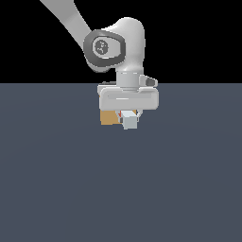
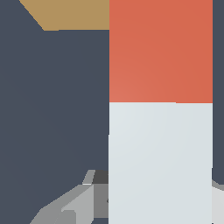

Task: Insert the peg into the horizontal hole in a box.

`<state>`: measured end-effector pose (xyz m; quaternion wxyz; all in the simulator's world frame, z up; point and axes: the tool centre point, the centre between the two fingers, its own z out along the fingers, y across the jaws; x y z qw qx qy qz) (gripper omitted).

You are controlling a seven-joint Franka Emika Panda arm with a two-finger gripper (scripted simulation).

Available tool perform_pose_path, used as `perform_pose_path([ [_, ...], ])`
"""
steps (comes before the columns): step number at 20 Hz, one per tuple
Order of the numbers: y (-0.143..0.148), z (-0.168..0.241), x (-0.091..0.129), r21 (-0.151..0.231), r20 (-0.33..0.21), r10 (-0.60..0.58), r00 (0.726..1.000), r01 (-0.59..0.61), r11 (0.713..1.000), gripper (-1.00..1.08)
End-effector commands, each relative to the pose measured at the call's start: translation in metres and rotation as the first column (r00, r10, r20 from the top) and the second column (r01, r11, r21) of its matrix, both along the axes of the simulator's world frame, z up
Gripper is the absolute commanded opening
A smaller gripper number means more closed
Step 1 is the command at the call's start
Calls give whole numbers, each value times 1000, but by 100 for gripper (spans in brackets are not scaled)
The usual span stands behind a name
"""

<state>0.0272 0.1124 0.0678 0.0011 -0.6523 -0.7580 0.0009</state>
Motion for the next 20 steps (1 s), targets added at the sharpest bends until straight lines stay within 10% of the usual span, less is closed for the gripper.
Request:
perform_pose_path([
  [1, 1, 2, 1, 0, 3, 3, 1000, -3, 1000, -100],
  [20, 53, 3, -9, 0, 3, 6, 1000, -6, 1000, -100],
])
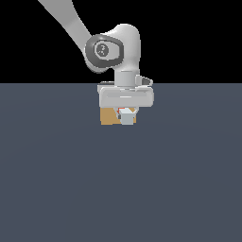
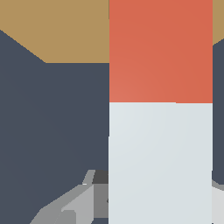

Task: Insert the peg into the horizontal hole in a box.

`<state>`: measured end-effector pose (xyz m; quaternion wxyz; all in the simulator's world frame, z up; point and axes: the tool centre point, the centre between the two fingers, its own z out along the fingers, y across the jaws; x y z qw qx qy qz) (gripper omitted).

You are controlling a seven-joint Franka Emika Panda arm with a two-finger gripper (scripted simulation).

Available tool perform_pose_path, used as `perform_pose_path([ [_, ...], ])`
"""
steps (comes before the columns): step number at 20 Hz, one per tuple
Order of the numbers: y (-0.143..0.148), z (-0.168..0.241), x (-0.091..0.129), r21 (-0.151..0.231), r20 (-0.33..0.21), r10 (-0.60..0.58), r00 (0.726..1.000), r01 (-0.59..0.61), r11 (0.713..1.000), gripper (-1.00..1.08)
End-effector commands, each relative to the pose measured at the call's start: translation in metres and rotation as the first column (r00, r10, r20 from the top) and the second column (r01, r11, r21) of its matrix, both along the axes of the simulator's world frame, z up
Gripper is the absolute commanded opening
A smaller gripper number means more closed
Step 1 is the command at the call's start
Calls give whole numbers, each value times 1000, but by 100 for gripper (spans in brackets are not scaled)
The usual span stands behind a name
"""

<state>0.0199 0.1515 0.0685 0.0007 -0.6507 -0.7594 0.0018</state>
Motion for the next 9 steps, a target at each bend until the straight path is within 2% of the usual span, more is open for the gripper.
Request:
perform_pose_path([
  [1, 21, 2, -3, 2, 4, 2, 1000, -2, 1000, -100],
  [5, 43, 3, -6, 2, 5, 2, 1000, -2, 1000, -100],
  [9, 51, 3, -7, 2, 5, 2, 1000, -2, 1000, -100],
])
